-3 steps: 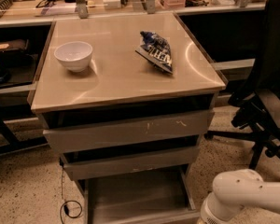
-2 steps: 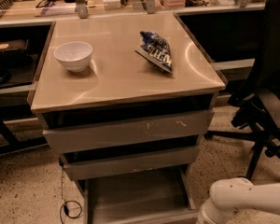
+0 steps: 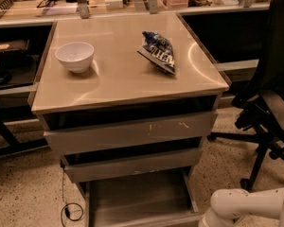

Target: Close bottom drawer

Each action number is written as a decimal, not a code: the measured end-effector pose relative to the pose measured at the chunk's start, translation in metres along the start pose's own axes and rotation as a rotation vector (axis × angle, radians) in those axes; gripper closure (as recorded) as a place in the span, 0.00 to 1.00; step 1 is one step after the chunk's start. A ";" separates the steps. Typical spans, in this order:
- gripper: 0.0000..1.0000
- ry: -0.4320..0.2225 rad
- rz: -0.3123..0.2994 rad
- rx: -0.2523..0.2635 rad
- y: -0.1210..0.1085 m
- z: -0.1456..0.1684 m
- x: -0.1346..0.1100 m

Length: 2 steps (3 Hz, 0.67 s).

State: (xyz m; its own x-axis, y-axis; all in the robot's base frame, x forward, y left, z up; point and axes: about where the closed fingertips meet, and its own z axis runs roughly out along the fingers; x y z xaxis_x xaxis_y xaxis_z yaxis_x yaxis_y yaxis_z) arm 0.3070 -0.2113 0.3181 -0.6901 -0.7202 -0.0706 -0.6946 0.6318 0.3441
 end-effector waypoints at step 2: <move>1.00 -0.032 0.023 -0.060 -0.023 0.069 0.004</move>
Offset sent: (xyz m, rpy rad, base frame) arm 0.0008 0.0084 -0.1596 0.1237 0.0573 -0.0779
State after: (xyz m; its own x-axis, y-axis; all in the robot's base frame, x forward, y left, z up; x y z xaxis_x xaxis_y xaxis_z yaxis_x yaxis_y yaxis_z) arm 0.3068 -0.2090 0.2454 -0.7128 -0.6953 -0.0918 -0.6656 0.6294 0.4011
